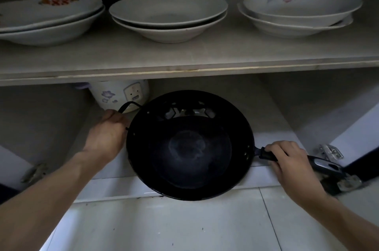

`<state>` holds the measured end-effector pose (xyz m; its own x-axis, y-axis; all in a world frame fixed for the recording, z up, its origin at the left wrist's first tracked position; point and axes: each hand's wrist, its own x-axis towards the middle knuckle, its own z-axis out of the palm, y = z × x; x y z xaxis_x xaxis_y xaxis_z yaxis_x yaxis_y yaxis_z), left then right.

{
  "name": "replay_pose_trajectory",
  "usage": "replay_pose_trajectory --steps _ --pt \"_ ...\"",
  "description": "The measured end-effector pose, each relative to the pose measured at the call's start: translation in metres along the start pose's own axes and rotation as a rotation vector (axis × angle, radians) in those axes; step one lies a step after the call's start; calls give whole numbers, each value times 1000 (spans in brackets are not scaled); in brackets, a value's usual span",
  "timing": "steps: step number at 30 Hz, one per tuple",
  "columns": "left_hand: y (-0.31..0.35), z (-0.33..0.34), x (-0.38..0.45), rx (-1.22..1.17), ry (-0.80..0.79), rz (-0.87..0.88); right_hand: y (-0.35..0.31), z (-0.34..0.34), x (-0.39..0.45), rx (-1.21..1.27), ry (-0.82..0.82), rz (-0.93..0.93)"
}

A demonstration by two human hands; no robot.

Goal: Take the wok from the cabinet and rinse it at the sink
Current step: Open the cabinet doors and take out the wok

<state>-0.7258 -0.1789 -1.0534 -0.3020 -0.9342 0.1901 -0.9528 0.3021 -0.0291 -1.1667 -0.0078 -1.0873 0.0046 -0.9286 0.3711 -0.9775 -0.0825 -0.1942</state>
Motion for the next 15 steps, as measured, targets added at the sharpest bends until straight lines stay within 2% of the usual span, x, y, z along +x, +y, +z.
replay_pose_trajectory --steps 5,9,15 --pt "-2 1 1 -62 108 21 -2 -3 4 -18 -10 -7" --pt "-1 0 9 -167 202 -102 -2 -1 7 -29 -1 -16" --pt "-6 6 20 -255 272 -190 3 4 9 -48 10 -4"
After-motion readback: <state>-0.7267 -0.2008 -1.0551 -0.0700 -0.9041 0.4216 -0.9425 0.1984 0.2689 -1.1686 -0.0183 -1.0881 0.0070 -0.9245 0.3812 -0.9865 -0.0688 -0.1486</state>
